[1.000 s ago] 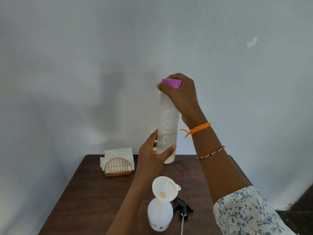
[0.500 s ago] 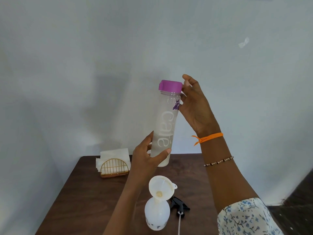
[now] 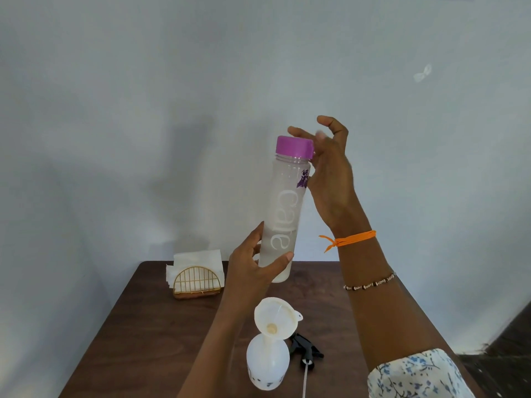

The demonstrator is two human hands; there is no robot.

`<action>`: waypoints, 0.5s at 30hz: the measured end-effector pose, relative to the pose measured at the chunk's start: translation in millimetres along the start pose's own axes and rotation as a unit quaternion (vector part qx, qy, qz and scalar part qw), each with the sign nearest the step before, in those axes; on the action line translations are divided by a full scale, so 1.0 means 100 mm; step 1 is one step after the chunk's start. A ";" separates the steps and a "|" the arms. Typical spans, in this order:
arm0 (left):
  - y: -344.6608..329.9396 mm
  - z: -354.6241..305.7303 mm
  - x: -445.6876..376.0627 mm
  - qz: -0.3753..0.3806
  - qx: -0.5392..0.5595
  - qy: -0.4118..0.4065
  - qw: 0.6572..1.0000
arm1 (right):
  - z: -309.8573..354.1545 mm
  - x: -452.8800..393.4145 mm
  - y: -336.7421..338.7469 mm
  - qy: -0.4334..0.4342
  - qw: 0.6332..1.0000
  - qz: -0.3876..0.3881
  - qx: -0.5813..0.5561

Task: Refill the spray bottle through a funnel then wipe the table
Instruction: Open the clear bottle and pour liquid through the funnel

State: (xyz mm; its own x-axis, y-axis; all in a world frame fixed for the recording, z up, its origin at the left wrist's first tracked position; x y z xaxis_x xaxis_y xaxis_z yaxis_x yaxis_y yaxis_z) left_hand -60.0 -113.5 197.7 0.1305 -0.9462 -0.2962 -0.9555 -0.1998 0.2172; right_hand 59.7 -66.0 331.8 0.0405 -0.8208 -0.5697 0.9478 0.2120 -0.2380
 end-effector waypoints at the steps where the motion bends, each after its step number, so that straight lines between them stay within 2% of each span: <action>1: -0.01 0.01 0.00 -0.001 0.000 0.000 1.000 | 0.01 0.01 -0.03 0.006 0.999 -0.015 0.031; 3: -0.03 0.03 0.00 -0.002 -0.004 0.001 1.000 | 0.03 0.04 -0.06 0.041 0.994 -0.034 0.099; 5: -0.04 0.04 0.00 0.001 -0.001 0.002 1.000 | 0.02 0.04 -0.05 0.060 0.991 -0.029 0.120; 10: -0.04 0.05 0.00 -0.002 -0.003 0.002 1.000 | -0.02 0.01 0.00 0.010 1.000 0.002 -0.004; 15: -0.05 0.01 -0.01 0.000 0.007 0.001 1.000 | 0.05 0.05 -0.03 0.050 0.987 -0.060 0.141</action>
State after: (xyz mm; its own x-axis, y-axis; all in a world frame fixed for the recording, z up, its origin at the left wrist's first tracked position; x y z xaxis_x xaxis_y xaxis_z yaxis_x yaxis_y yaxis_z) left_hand -56.0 -111.2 196.3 0.1316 -0.9466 -0.2944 -0.9589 -0.1968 0.2044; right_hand 58.8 -73.5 333.8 -0.0946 -0.7721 -0.6284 0.9948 -0.0501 -0.0883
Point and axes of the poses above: each hand's wrist, its own x-axis away from the middle knuckle, its own y-axis out of the back of the hand, z = x × y, the point moved 5 cm from there along -x, towards the middle knuckle, and after that the axes turned 3 degrees about y, right-handed, at the moved point
